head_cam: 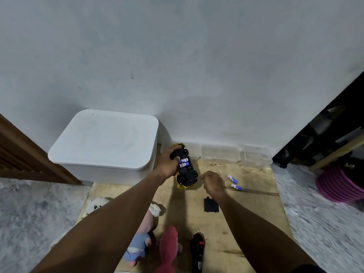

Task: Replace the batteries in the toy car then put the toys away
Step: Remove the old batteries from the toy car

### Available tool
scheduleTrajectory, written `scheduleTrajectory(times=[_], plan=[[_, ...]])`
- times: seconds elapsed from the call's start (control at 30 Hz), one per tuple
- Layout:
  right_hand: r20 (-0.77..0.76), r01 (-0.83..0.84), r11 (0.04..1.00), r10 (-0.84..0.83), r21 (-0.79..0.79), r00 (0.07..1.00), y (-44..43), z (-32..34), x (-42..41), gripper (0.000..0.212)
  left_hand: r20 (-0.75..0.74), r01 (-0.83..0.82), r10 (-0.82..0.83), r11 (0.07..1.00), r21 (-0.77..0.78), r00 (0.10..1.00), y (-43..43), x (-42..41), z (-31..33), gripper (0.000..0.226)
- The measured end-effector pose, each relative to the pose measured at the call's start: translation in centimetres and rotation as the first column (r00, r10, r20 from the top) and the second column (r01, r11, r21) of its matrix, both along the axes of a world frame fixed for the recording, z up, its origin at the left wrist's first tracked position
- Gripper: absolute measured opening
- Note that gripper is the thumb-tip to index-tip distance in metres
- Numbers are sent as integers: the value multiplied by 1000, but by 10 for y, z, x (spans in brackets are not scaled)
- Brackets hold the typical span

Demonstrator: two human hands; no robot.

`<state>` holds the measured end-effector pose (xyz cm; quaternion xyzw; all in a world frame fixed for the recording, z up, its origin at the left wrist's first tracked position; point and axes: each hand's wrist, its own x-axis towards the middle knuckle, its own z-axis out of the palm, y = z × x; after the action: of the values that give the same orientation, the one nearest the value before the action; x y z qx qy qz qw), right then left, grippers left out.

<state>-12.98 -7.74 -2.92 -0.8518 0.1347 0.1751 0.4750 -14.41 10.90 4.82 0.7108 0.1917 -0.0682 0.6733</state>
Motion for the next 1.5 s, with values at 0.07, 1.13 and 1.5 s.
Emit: scheduleTrajectory(times=[0.07, 1.13, 1.5], plan=[[13, 29, 999, -30, 37, 999, 3, 11, 6, 27, 2, 7, -7, 1000, 5, 1000, -1, 0, 0, 44], [410, -188, 982, 185, -32, 893, 25, 55, 10, 29, -6, 68, -69, 994, -82, 998, -3, 10, -2, 53], [160, -33, 920, -32, 390, 987, 29, 65, 11, 9, 45, 102, -102, 995, 3, 994, 2, 12, -4, 53]])
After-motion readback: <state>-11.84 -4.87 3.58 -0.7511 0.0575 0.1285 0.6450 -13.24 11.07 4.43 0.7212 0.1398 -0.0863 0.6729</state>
